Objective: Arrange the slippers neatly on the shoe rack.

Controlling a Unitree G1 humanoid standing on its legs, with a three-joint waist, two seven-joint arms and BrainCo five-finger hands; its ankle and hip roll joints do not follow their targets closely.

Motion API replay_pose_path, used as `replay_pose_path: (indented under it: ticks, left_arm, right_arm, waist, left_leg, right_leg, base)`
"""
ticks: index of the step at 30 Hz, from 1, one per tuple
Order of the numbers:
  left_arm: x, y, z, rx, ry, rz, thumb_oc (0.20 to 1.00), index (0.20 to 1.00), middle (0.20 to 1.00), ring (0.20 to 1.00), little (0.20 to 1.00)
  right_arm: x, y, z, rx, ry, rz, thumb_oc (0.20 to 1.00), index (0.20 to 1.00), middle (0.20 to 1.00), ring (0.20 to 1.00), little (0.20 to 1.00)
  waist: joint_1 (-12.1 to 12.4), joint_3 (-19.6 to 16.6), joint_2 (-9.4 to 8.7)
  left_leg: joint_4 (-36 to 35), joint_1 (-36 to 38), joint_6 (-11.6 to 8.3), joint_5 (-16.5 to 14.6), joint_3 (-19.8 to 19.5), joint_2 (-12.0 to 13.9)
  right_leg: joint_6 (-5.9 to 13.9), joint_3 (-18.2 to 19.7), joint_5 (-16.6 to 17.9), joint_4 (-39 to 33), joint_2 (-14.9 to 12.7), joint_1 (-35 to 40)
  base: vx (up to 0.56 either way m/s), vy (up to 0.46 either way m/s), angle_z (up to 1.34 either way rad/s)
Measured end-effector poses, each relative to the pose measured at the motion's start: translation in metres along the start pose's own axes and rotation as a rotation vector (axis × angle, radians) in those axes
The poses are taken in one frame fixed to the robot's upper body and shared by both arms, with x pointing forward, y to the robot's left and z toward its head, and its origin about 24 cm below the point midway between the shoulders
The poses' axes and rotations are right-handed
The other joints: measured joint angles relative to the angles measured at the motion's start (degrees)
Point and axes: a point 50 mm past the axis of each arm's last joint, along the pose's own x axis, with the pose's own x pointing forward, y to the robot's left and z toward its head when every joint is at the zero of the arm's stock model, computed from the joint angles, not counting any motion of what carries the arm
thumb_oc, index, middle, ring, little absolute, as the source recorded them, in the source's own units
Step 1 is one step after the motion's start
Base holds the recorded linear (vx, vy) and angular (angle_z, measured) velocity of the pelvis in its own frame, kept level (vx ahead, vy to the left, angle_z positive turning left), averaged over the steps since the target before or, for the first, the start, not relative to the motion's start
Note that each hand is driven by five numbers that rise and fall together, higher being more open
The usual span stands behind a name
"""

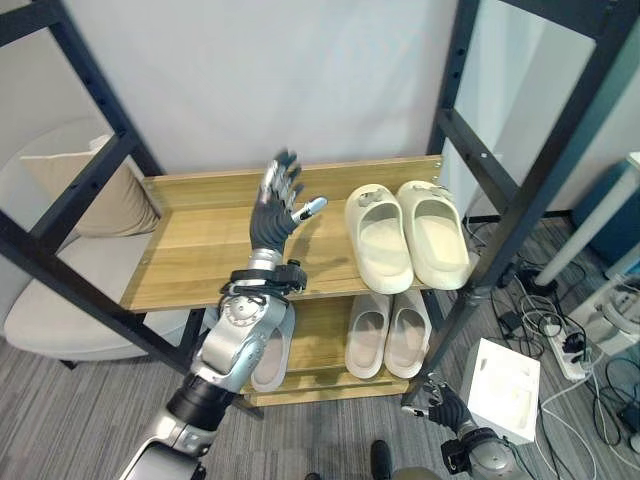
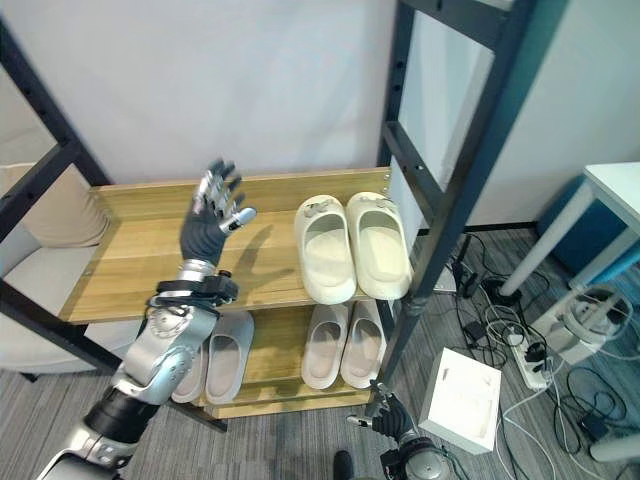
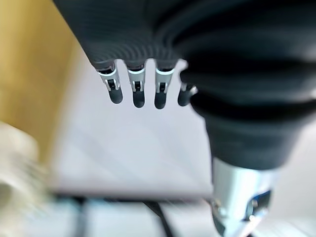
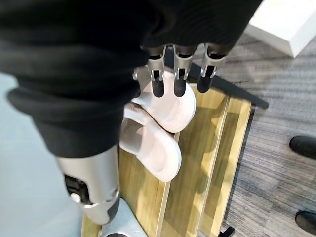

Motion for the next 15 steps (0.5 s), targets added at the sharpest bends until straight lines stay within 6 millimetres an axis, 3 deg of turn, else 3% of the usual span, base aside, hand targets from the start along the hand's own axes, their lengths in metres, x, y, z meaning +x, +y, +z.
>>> replay_pose_path:
  ticks: [1,3,6,7,10,12,13,15]
  left_arm:
    - [-0.007,-0.018,0.011,-0.030,-0.031,-0.134,1.000,1.000,1.000,1.000,1.000]
    - [-0.028,-0.038,0.013,-0.002,0.063,-0.429,1.000,1.000,1.000,1.000,1.000]
    - [-0.060,-0.040,-0.034,-0.002,0.378,-0.648,1.000,1.000,1.000,1.000,1.000]
    - [-0.071,-0.027,-0.055,0.030,0.509,-0.647,1.000,1.000,1.000,1.000,1.000]
    - [-0.101,0.018,-0.077,0.203,0.767,-0.660,1.000,1.000,1.000,1.000,1.000]
    - [-0.144,0.044,-0.090,0.314,0.966,-0.632,1.000,1.000,1.000,1.000,1.000]
    - [-0.157,0.048,-0.093,0.323,1.011,-0.617,1.000,1.000,1.000,1.000,1.000]
    - [-0.201,0.068,-0.108,0.331,1.152,-0.425,1.000,1.000,1.000,1.000,1.000]
  right_arm:
    - [0.001,0.002,0.000,0.004,0.003,0.008,1.000,1.000,1.000,1.000,1.000]
    - [0.002,0.010,0.002,0.017,-0.006,0.046,1.000,1.000,1.000,1.000,1.000]
    - [0.008,0.010,0.006,-0.002,-0.007,0.079,1.000,1.000,1.000,1.000,1.000]
    - [0.009,0.010,0.008,-0.005,-0.013,0.090,1.000,1.000,1.000,1.000,1.000]
    - [0.007,0.003,0.005,-0.017,-0.005,0.091,1.000,1.000,1.000,1.000,1.000]
    - [0.003,-0.005,-0.001,-0.038,0.019,0.090,1.000,1.000,1.000,1.000,1.000]
    - [0.003,-0.006,-0.001,-0.041,0.018,0.093,1.000,1.000,1.000,1.000,1.000]
    - [0.004,-0.007,0.004,-0.037,0.001,0.099,1.000,1.000,1.000,1.000,1.000]
  waist:
    - [1.33,0.01,-0.02]
    - [1.79,0.02,-0.14]
    - [1.94,-0.17,0.16]
    - [1.91,-0.24,0.28]
    - [1.30,-0.48,0.69]
    - [1.29,-0.44,0.67]
    - [1.42,-0.38,0.57]
    - [1.33,-0.52,0.80]
  left_leg:
    - [0.00,0.09,0.01,0.00,-0.06,-0.07]
    - [0.00,0.15,0.25,-0.20,-0.14,-0.11]
    - [0.00,0.14,0.13,-0.28,-0.29,-0.27]
    - [-0.01,0.08,0.09,-0.25,-0.16,-0.27]
    - [-0.01,-0.04,0.06,-0.19,-0.01,-0.04]
    - [-0.01,-0.01,-0.46,0.22,0.07,0.05]
    - [0.00,0.07,-0.46,0.22,0.07,0.04]
    - [-0.01,0.20,-0.15,-0.08,0.31,-0.01]
  right_leg:
    - [0.02,-0.04,-0.01,0.00,-0.08,0.14]
    - [0.04,-0.06,-0.04,-0.01,-0.11,0.24]
    - [0.08,-0.11,-0.01,-0.01,-0.27,0.23]
    - [0.07,-0.03,0.02,-0.01,-0.26,0.05]
    - [0.00,0.00,0.00,-0.02,-0.04,-0.15]
    - [-0.05,-0.01,-0.03,-0.01,0.09,-0.16]
    - [-0.07,0.01,-0.05,-0.02,0.09,-0.18]
    - [-0.10,0.31,-0.25,-0.02,0.04,-0.05]
  base:
    - [0.02,0.024,0.06]
    - [0.00,0.000,0.00]
    - [0.00,0.023,-0.01]
    - [0.01,0.040,-0.03]
    - [0.01,0.037,-0.05]
    - [0.01,0.040,-0.01]
    - [0.01,0.042,0.01]
    - [0.02,0.038,-0.04]
